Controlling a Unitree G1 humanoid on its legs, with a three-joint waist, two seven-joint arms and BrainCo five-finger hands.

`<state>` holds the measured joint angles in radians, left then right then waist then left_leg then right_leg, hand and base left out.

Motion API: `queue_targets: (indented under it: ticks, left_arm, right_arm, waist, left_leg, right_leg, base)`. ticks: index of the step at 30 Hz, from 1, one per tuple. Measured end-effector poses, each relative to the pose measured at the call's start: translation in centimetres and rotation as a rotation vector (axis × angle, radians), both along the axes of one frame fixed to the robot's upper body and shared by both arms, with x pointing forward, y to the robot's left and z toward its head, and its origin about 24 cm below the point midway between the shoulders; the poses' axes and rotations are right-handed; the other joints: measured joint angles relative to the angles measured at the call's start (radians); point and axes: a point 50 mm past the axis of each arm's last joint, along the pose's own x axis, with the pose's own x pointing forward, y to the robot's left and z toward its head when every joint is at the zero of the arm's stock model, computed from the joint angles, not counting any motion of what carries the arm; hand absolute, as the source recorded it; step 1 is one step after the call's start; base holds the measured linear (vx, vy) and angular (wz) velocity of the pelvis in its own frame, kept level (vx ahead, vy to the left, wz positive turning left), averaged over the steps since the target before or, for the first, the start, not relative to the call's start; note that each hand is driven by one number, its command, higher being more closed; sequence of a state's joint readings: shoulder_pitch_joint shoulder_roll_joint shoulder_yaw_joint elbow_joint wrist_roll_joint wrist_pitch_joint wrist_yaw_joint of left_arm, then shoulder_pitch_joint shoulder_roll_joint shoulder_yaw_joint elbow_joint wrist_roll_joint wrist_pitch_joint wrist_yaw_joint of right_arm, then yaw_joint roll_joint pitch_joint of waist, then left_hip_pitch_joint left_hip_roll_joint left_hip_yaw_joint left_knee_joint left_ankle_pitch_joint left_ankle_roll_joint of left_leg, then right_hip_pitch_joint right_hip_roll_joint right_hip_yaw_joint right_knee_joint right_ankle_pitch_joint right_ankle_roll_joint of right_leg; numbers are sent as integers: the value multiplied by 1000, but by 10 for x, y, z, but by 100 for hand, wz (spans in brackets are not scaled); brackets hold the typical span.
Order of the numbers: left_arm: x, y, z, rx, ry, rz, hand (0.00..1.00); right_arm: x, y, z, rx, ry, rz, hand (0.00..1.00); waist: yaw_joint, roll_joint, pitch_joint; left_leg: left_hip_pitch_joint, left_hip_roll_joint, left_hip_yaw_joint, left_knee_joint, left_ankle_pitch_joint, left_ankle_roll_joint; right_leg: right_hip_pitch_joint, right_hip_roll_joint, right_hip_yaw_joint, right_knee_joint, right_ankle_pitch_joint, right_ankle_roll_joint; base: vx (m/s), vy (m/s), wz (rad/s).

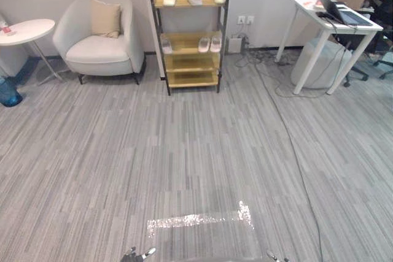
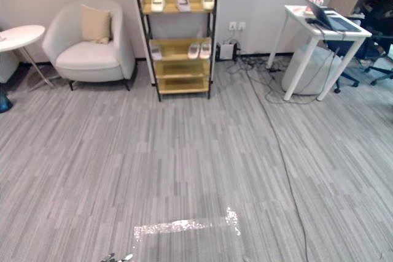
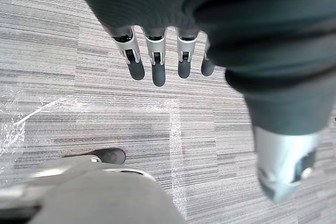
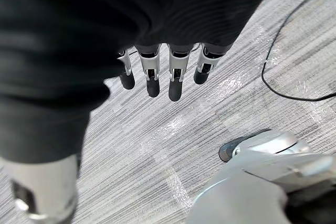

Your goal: Organize the slippers on the shoe rack

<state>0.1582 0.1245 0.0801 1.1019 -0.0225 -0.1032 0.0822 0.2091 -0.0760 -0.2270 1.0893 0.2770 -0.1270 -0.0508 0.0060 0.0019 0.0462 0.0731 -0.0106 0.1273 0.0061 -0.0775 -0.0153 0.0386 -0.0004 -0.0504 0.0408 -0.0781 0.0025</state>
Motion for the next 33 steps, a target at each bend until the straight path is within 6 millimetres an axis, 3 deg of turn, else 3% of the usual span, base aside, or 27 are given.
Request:
queue_targets:
  ticks: [16,28,30,33]
  left_arm:
    - [12,2,1,11,-16,-17,0]
    - [16,3,1,23,-14,-43,0]
    - [20,5,2,28,-26,-40,0]
    - [26,9,6,35,-64,-2,0]
  right_arm:
    - [20,1,0,-69,32,180,0]
    - [22,1,0,-77,32,189,0]
    - [26,2,0,-74,22,186,0]
    - [30,4,1,-69,3,178,0]
  waist:
    - [0,-10,64]
    - [0,-15,78]
    - [0,-22,98]
    - [3,-36,124]
  left_leg:
    - [51,-4,-36,-39,8,-12]
    - [50,2,-29,-67,27,-12]
    - [40,9,-26,-34,10,-25]
    - [-56,35,-12,211,-93,-51]
  right_leg:
    - [91,1,-52,-82,12,12]
    - [87,11,-51,-108,30,0]
    - [80,12,-50,-74,11,-6]
    - [25,12,-43,55,-82,-20]
  base:
    - [31,-14,8]
    - [-26,-12,-1]
    - [16,-41,-3]
    - [-17,-61,-3]
